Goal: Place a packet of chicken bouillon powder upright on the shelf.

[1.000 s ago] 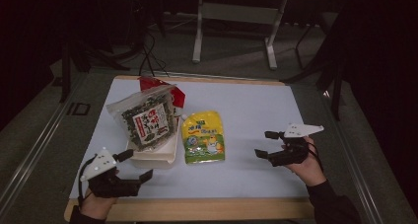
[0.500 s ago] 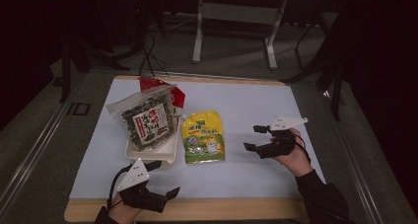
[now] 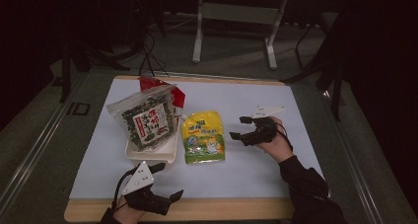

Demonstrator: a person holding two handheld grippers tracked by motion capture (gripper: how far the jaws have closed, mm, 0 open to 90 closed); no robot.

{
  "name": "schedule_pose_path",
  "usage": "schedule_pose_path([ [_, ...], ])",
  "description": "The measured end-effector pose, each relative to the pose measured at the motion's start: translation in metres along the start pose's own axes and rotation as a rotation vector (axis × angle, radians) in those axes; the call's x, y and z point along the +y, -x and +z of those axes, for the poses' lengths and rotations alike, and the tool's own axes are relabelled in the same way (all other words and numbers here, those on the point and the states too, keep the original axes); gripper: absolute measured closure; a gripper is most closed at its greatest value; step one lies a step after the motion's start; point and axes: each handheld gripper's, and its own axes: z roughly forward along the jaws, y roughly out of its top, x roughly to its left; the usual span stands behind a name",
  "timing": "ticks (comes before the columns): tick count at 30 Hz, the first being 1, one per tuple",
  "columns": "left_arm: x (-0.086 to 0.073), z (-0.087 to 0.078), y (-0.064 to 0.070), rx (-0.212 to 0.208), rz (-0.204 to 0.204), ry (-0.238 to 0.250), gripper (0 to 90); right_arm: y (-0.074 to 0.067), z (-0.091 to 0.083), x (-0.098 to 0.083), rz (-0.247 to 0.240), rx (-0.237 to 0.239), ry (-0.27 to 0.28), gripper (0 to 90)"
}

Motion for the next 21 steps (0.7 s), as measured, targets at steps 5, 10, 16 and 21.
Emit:
schedule_pose_path([
  [5, -0.001, 0.000, 0.001, 0.000, -0.003, 0.001, 2.0, 0.006, 0.022, 0.007, -0.013, 0.002, -0.029, 16.1],
  [10, -0.003, 0.002, 0.002, -0.006, 0.005, -0.008, 2.0, 0.011, 0.044, 0.014, -0.012, 0.002, -0.055, 17.0],
  [16, -0.004, 0.002, 0.002, -0.015, -0.001, -0.008, 2.0, 0.019, 0.068, 0.017, -0.009, 0.003, -0.091, 17.7],
  [21, -0.006, 0.004, 0.002, -0.025, -0.007, -0.016, 2.0, 0.033, 0.091, 0.019, 0.025, 0.004, -0.100, 15.5],
])
